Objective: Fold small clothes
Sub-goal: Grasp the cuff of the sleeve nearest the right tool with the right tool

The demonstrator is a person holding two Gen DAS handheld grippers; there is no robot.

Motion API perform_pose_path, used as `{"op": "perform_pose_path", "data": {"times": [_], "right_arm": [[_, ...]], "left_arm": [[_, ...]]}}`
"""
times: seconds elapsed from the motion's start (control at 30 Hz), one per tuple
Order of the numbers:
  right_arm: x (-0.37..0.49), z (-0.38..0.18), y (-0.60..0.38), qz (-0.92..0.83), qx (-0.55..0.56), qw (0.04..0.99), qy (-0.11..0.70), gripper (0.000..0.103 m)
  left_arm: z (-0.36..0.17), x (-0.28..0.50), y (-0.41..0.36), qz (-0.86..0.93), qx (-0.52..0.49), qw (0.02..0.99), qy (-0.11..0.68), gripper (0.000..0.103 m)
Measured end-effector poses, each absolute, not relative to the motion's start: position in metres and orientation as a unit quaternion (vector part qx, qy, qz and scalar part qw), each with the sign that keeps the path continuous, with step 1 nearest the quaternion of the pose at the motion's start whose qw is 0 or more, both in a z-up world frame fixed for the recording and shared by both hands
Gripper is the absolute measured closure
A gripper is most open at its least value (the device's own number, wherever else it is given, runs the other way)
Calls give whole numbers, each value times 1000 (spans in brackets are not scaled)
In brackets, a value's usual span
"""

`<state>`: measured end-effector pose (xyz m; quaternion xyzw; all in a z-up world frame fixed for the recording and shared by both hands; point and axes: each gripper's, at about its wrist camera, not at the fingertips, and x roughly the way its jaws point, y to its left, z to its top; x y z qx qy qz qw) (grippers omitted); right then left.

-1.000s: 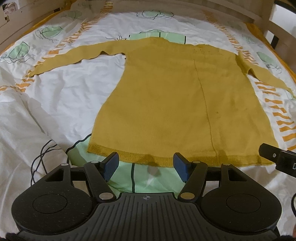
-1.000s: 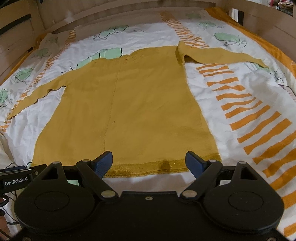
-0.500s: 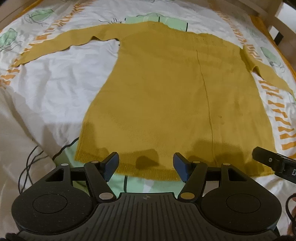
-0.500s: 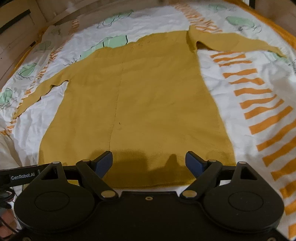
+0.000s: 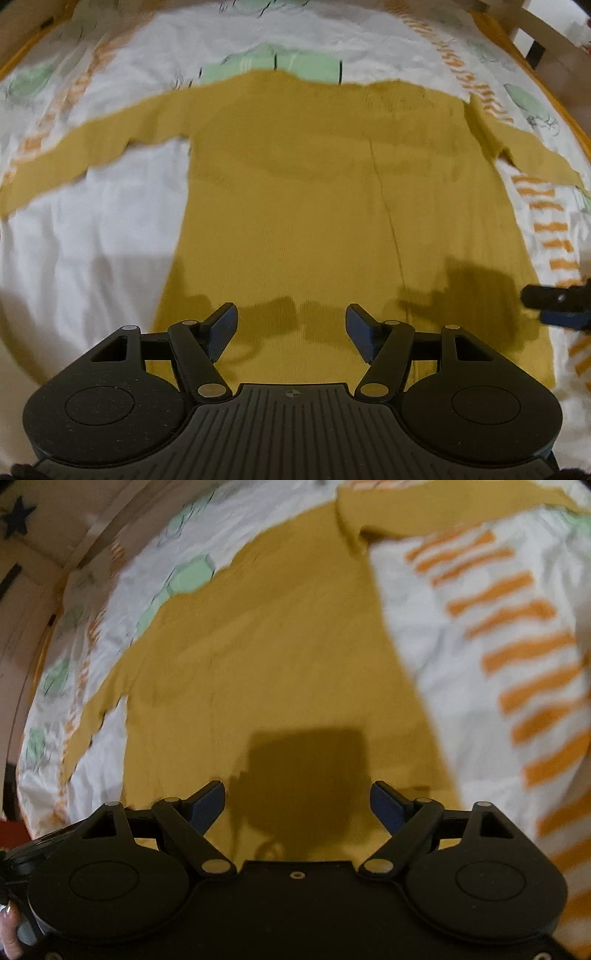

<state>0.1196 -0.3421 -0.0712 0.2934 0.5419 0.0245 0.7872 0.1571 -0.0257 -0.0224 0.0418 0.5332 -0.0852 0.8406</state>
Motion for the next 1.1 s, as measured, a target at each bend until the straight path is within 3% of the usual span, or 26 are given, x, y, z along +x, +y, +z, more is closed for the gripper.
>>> {"op": "perform_pose_path", "data": {"times": [0.37, 0.47, 0.57, 0.67, 0.93, 1.1], "right_arm": [[189, -41, -425, -1, 210, 870, 446, 15], [204, -47, -460, -13, 244, 861, 446, 9], [216, -56, -500, -50, 286, 841, 456, 9], [226, -59, -537, -117, 260, 841, 459, 10], [233, -74, -638, -249, 284, 816, 438, 11], [225, -102, -674, -277, 352, 781, 436, 25]], "left_arm": [[-41, 240, -58, -76, 86, 877, 467, 40], [-56, 257, -58, -76, 93, 879, 462, 40], [-78, 268, -55, -73, 84, 873, 475, 40], [-102, 280, -51, -65, 65, 857, 508, 39], [-108, 271, -55, -65, 96, 879, 461, 38], [-110, 267, -61, -58, 111, 884, 451, 37]]}}
